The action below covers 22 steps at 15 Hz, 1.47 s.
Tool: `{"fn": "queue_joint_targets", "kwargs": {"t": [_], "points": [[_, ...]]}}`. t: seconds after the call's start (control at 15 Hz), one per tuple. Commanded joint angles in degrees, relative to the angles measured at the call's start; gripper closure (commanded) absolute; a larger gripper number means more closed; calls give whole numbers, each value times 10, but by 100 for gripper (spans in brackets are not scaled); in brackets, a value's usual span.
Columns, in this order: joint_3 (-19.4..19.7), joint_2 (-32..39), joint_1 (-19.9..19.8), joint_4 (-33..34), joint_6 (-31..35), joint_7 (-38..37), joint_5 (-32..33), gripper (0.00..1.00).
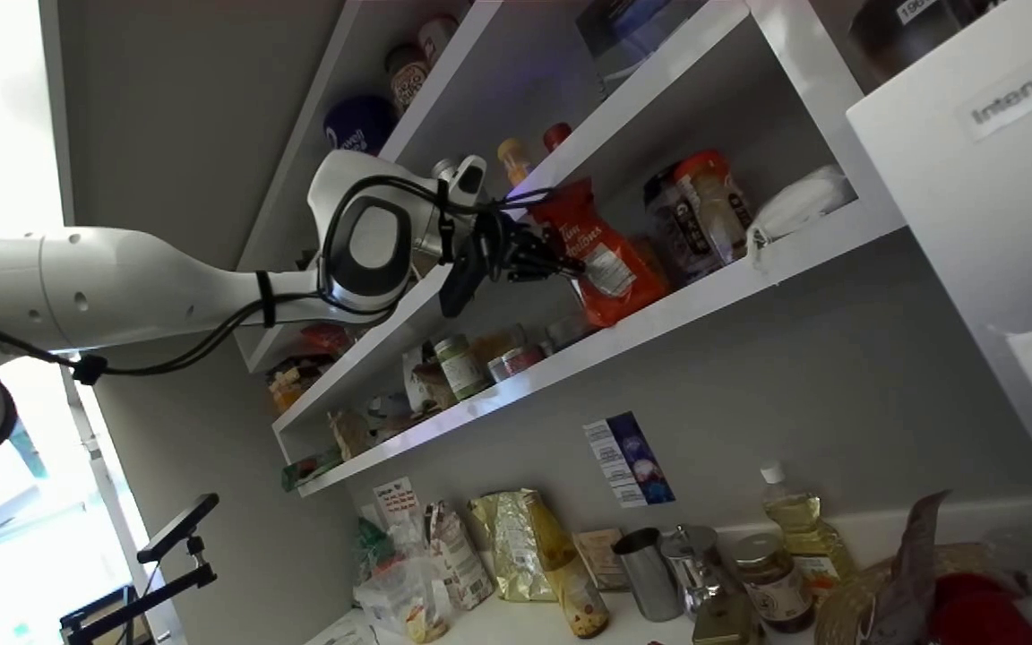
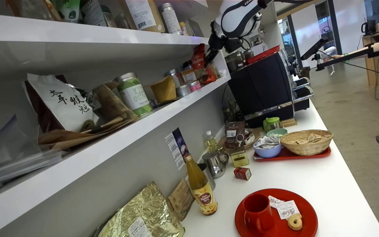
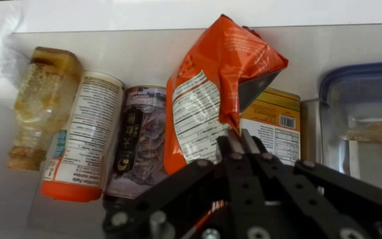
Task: Put the orange packet on the bottom shelf.
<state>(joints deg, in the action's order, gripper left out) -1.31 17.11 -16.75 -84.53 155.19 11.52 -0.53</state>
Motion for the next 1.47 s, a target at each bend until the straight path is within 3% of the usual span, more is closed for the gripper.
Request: {"fn": "queue_joint_targets", "kwargs": {"t": [0.0,0.13,0.27,0.67,0.93,1.27,1.4], "points": [[11,39,12,67,-29,28,-22,99],[13,43,10,76,-38,33,-21,99],[13,46,10,82,-42,37,-21,72],[13,49,10,83,-40,40,-22,28],[15,27,20,48,-30,32,-12,1],[20,-41,39,-62,-6,-10,40,0],[45,-84,62,-122,7,-23,61,0]]}}
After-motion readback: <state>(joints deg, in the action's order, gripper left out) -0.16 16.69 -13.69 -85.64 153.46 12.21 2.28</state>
